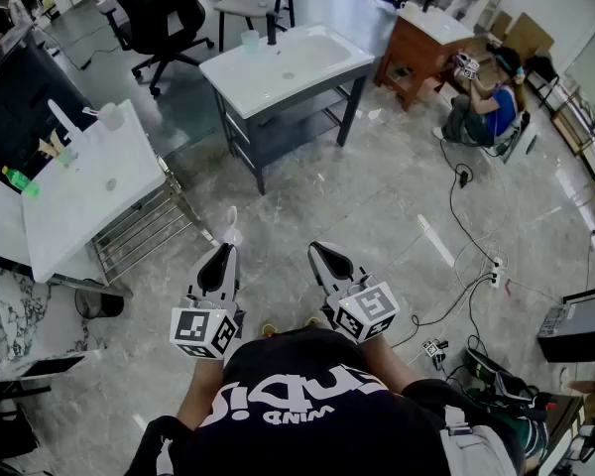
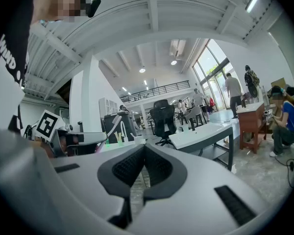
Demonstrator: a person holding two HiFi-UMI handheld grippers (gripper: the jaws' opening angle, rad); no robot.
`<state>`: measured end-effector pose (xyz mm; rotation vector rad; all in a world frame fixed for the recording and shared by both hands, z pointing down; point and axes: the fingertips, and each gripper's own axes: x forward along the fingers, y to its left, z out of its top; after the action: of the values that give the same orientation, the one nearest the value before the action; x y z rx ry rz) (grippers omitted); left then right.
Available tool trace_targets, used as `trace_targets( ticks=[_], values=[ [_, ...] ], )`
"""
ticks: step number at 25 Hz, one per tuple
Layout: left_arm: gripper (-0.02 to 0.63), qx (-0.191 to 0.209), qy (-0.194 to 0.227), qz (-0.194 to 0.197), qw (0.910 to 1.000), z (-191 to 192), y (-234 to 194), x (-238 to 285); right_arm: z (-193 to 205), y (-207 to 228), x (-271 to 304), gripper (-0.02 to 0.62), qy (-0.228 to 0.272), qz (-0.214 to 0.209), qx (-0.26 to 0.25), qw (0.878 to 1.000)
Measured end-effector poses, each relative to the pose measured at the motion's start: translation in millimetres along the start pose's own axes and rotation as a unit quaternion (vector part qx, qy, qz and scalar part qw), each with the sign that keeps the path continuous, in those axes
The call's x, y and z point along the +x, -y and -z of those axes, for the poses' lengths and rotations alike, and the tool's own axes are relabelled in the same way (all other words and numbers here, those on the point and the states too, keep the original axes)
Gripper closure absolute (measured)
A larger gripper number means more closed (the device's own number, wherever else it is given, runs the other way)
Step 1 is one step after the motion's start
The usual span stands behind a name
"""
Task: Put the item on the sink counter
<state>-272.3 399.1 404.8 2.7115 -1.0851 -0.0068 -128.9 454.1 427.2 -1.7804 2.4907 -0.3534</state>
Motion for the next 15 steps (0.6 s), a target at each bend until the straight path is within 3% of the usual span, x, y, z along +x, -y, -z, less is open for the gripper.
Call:
trace_targets(
  ticks=[8, 15],
  values=[
    [0.552, -0.005, 0.000, 0.006, 1.0000, -3.7, -9.2, -4.6, -2.0, -14.8, 7.6, 0.577, 0.005, -0.007, -0.004, 1.000],
    [0.552, -0.007, 0.002, 0.027, 0.9996, 1.3, -27.3, -9.8, 3.8, -28.1, 13.8, 0.577, 0.017, 0.018, -0.013, 1.000]
  ],
)
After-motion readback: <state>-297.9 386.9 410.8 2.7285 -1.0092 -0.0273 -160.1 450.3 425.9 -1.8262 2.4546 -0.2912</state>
